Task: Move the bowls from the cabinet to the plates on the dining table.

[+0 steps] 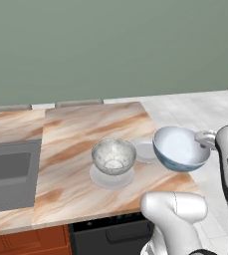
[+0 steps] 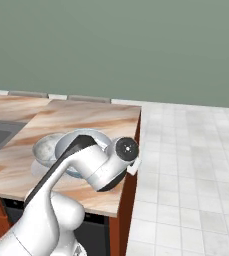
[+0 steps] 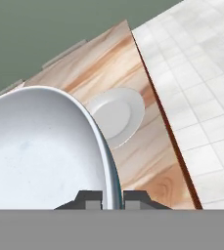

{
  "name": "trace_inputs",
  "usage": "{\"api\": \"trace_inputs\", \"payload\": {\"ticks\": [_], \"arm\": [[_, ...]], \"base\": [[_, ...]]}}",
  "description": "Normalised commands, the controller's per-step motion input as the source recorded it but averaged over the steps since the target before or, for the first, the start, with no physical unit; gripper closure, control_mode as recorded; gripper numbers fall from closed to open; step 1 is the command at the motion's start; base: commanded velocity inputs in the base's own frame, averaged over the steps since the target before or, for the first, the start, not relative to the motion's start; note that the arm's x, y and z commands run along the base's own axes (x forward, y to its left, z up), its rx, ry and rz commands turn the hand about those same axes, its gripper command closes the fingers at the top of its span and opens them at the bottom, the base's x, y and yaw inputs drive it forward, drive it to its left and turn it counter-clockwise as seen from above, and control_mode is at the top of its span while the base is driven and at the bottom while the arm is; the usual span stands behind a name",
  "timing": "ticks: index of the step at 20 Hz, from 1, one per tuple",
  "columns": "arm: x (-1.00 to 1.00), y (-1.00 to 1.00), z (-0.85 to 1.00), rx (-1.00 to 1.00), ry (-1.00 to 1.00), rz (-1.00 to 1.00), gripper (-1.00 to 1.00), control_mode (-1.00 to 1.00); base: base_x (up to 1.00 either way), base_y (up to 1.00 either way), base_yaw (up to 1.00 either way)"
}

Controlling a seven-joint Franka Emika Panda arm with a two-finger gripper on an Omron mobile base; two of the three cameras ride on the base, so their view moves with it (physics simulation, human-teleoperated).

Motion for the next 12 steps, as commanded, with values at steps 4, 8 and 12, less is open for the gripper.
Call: {"api": "trace_inputs", "payload": {"ticks": [4,8,12], "arm": [[0.65,-0.11,0.0,0.03,0.08,0.0,1.0,-1.0],[0.74,-0.08,-0.02,0.04,0.06,0.0,1.0,-1.0],[0.77,0.0,-0.06,0.02,0.02,0.0,1.0,-1.0]], "base": [[0.0,0.0,0.0],[0.0,0.0,0.0],[0.0,0.0,0.0]]}}
